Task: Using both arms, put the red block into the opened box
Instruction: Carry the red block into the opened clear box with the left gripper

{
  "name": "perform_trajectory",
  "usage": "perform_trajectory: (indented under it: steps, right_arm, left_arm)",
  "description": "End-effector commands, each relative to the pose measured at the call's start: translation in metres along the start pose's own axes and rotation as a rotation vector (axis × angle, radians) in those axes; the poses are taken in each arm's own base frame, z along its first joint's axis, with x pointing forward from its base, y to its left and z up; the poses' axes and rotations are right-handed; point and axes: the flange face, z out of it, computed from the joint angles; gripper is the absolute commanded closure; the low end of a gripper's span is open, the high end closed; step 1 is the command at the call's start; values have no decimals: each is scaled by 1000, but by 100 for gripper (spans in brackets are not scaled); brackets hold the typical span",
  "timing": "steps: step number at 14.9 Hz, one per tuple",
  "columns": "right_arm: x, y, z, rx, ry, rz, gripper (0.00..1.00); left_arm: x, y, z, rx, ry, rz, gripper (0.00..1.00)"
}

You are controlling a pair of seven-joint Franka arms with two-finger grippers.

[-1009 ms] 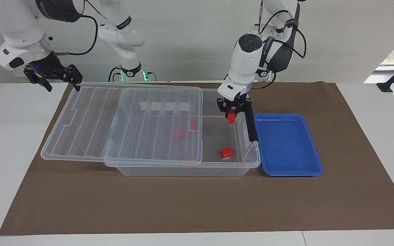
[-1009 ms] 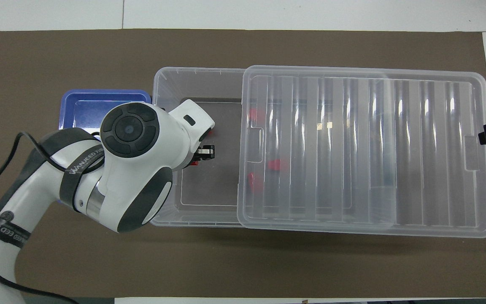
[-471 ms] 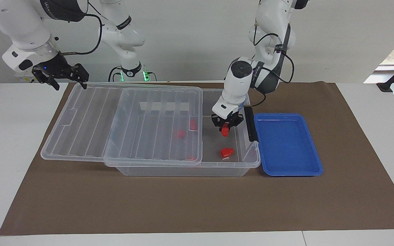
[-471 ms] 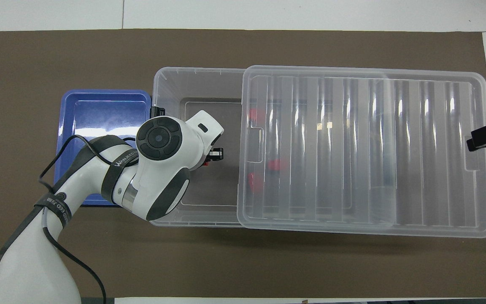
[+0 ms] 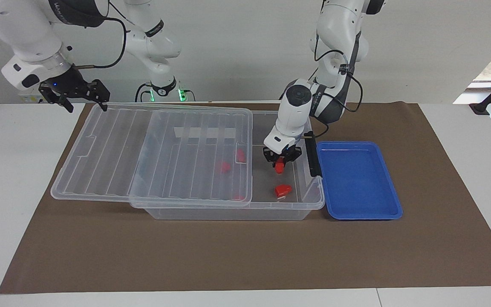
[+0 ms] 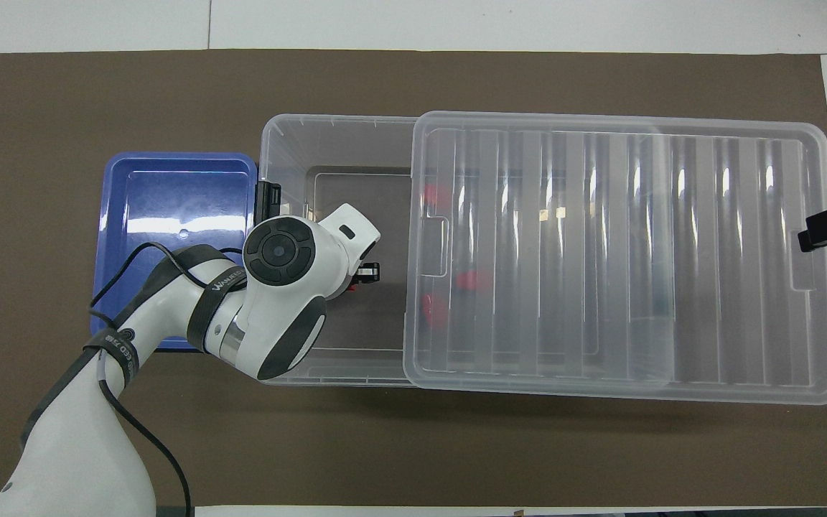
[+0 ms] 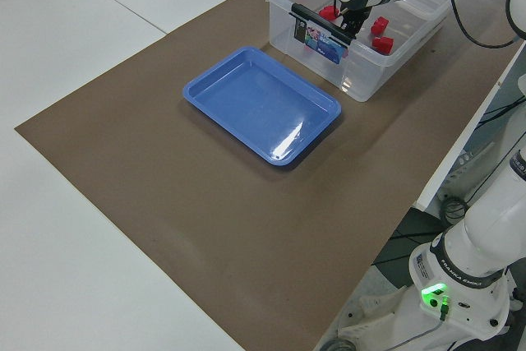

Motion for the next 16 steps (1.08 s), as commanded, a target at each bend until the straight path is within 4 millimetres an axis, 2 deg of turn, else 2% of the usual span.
perform_trajectory:
  steps: [1, 3, 5, 11, 14, 16]
  right_arm:
    - [3, 1, 5, -5, 15, 27, 0]
    - [1, -1, 7, -6, 14, 26, 0]
    - [1, -2, 7, -4, 12, 24, 0]
    - [1, -3, 7, -3, 11, 22, 0]
    - [1, -4, 8, 0, 10, 22, 0]
    - [0, -1, 8, 1, 2, 24, 0]
  left_arm:
    - [-3, -1, -5, 3, 23, -9, 0]
    - [-1, 0, -15, -4, 38, -11, 0]
    - [-1, -2, -37, -6, 50, -13, 0]
    - [0, -9, -121, 5, 59, -28, 0]
    - [0, -37, -167, 7, 82, -59, 0]
    - [3, -66, -185, 19, 81, -78, 0]
